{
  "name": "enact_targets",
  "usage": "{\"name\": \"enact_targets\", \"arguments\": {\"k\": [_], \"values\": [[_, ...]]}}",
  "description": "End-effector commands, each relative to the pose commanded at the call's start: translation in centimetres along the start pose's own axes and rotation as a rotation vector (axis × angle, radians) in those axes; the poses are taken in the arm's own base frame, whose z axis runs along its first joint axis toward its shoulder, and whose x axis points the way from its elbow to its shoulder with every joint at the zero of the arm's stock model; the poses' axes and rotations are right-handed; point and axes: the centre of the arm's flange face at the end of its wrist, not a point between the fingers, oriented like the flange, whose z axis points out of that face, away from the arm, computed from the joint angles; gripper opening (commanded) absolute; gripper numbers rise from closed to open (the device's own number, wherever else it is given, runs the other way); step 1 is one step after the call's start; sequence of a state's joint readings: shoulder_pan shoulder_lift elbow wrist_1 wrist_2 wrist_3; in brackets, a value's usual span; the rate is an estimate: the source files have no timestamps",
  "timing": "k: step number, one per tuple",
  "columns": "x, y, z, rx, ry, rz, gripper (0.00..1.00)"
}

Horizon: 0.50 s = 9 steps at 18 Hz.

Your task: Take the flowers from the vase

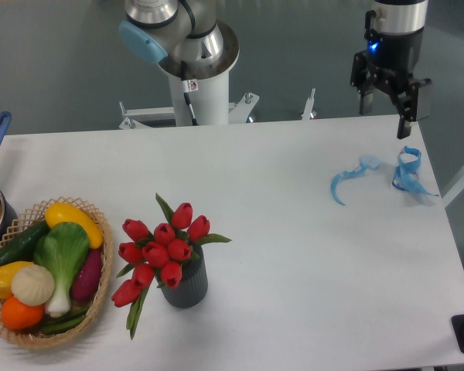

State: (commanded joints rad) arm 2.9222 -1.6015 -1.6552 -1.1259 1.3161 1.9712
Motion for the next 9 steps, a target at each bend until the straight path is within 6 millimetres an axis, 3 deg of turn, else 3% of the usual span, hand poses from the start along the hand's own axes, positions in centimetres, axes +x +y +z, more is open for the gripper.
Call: {"name": "enact_targets", "arguments": {"k": [5, 9], "values": [[0.5, -0.7, 0.0, -0.006, -0.013, 0.011, 1.00], [1.9, -1.3, 2.3, 0.090, -0.041, -0.086, 1.00]]}}
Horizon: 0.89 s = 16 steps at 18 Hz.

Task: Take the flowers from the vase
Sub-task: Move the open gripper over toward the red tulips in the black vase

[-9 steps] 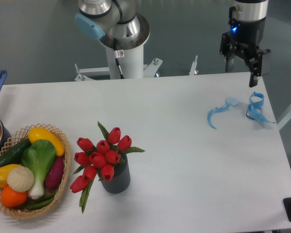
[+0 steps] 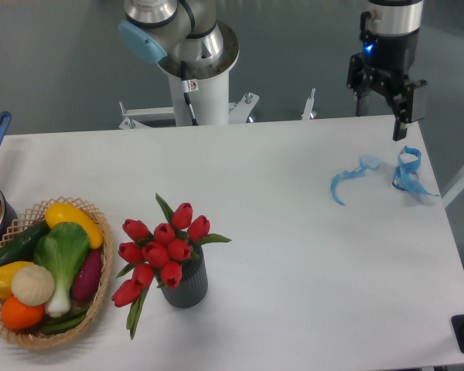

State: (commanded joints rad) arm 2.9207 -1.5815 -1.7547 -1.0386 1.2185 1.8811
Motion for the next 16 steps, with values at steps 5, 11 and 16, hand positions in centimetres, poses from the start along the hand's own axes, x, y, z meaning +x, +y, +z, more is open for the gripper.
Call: {"name": "enact_targets", "arguments": {"k": [5, 11, 16], "values": [[1.1, -1.2, 1.4, 0.084, -0.013, -0.167, 1.00], [1.9, -5.8, 5.7, 0.232, 0.076, -0.276, 1.00], [4.3, -10.4, 7.8, 0.356, 0.158, -0.353, 1.00]]}}
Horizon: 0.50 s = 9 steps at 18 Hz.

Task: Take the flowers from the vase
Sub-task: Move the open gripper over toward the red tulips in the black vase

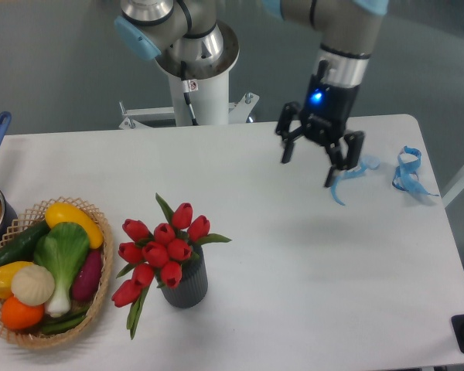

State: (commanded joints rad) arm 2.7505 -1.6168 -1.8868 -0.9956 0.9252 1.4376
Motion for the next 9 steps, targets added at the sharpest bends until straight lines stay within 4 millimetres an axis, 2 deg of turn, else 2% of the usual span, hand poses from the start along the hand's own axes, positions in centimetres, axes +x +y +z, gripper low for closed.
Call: {"name": "enact_targets", "arguments": {"k": [2, 5, 9], "values": [[0.4, -1.1, 0.6, 0.066, 0.024, -0.020, 1.00], [0.8, -2.7, 2.6, 0.216, 0.084, -0.054, 1.00], [1.5, -4.7, 5.4, 0.242, 0.108, -0.047, 1.00]]}}
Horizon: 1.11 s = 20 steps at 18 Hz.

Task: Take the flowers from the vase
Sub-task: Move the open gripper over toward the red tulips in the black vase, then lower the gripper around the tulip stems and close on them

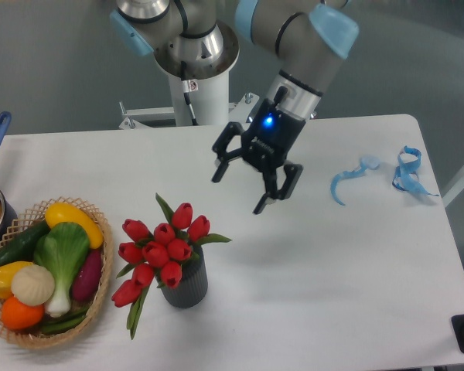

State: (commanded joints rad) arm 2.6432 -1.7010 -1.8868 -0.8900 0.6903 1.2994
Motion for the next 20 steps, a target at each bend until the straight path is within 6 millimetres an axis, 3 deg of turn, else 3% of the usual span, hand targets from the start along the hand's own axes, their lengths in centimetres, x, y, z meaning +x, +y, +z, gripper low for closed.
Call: {"name": "enact_targets", "arguments": {"k": [4, 10, 20], "values": [[0.6, -1.1, 3.1, 0.013, 0.040, -0.045, 1.00], [-1.7, -1.3, 5.4, 0.012, 0.032, -0.044, 1.00], [-0.9, -1.9, 8.4, 0.014, 0.060, 0.005, 1.00]]}}
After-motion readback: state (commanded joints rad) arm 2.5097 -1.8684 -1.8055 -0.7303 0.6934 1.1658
